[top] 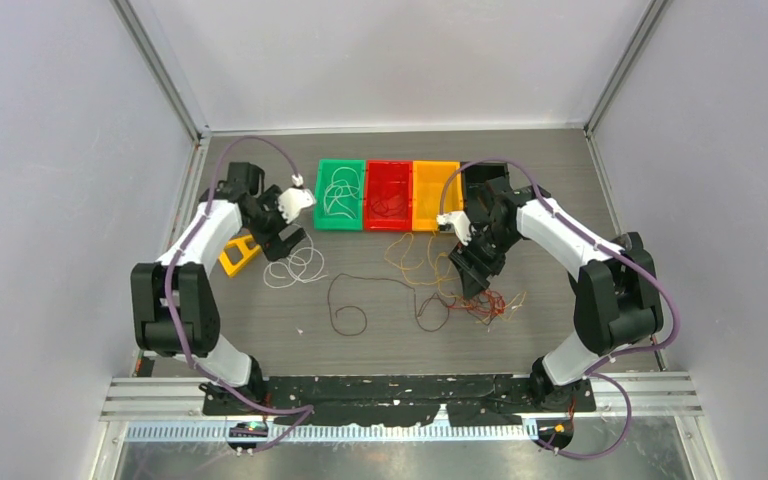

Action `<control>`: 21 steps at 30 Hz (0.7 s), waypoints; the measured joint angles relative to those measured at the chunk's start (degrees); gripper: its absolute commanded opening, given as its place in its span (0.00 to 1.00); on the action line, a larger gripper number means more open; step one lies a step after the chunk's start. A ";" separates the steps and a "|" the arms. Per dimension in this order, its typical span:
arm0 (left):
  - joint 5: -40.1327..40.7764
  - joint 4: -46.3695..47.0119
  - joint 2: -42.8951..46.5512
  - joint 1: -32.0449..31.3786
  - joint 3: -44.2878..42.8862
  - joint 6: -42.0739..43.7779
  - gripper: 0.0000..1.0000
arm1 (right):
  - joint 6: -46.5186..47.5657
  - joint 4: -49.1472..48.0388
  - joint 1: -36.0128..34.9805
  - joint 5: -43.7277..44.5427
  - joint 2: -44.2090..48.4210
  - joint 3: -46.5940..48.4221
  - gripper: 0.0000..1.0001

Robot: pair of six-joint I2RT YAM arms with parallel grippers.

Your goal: Untangle the cables

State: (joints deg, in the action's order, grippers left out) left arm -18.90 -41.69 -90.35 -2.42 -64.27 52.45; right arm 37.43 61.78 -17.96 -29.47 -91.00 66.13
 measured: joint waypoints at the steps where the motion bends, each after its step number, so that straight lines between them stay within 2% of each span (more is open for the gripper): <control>1: -0.13 -0.63 0.00 0.52 -1.40 0.22 1.00 | 0.00 0.04 0.00 0.00 0.00 -0.31 0.67; 6: 0.81 -3.21 -5.60 1.22 -8.87 -0.09 0.96 | 0.00 0.17 0.00 -0.07 -0.04 -0.70 0.67; 9: 1.40 -4.50 -10.29 -0.04 -10.49 -1.07 0.93 | 0.00 0.17 0.00 -0.02 -0.22 -0.70 0.67; 17: 1.62 -7.06 -10.34 -5.92 -4.76 -2.75 0.84 | 0.26 0.17 0.00 0.22 -0.24 -0.70 0.67; 19: 2.29 -7.23 -9.75 -7.58 -2.58 -3.15 0.78 | 0.28 0.17 0.00 0.22 -0.28 -0.70 0.67; 21: 3.54 -7.26 -9.38 -9.60 -0.57 -4.07 0.79 | 0.28 0.17 0.00 0.20 -0.39 -0.70 0.67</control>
State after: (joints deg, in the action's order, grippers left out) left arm -15.35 -48.95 -99.72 -12.01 -64.84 48.38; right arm 37.71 61.95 -17.96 -29.28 -91.39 65.43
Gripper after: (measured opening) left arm 0.800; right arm 0.672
